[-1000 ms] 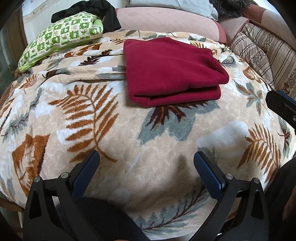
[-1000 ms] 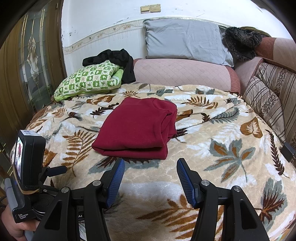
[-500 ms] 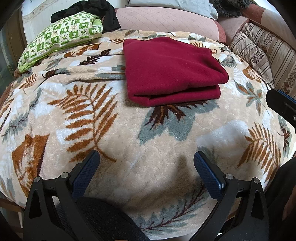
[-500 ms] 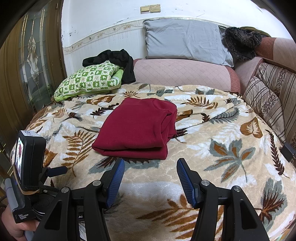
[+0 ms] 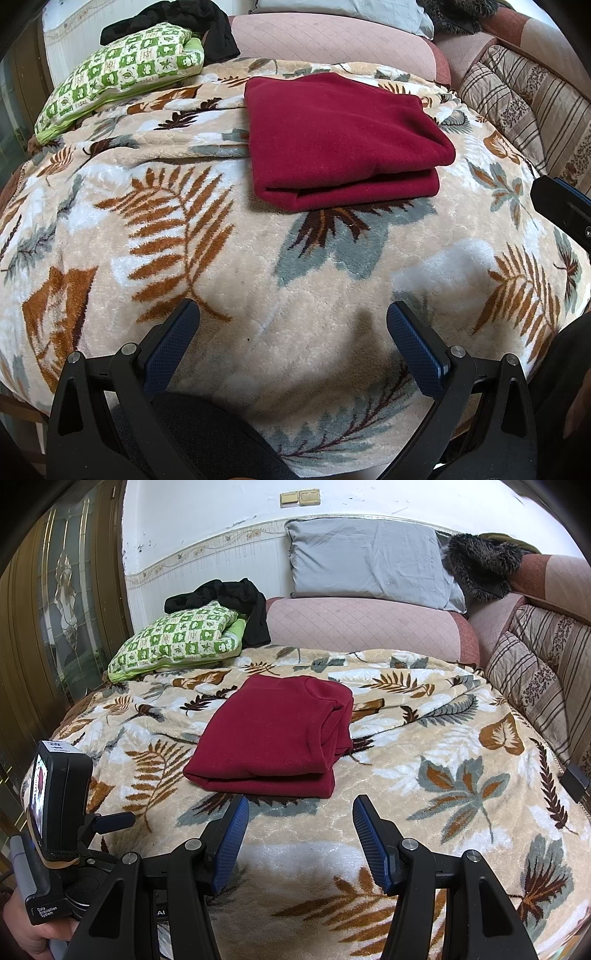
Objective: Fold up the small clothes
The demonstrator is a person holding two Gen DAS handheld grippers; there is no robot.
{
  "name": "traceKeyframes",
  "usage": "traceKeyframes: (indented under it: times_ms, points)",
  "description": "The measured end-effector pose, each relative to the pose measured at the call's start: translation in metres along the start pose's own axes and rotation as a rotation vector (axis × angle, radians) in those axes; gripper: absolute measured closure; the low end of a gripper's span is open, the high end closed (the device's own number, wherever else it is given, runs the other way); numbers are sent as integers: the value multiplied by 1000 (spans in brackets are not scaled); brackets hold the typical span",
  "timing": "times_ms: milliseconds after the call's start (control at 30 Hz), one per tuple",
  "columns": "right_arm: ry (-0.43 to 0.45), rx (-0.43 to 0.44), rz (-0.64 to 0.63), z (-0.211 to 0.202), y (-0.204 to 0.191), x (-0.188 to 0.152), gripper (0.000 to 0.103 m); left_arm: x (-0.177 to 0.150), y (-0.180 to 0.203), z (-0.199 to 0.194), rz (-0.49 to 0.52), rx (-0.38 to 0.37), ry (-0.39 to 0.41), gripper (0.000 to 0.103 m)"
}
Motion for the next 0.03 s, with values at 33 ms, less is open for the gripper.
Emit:
traceKeyframes:
  times_ms: [33]
  points:
    - [0,0,0,0,0,0,47,0,0,0,2,5,1,1]
Point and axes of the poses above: each gripper's, at about its wrist camera, not at the fingertips, and z roughly the way its jaws point, y to its right, x to its top, the point moved 8 cm from there along z, roughly the way its jaws point, and after that the axes turned 6 degrees about y, right-handed, at the moved point
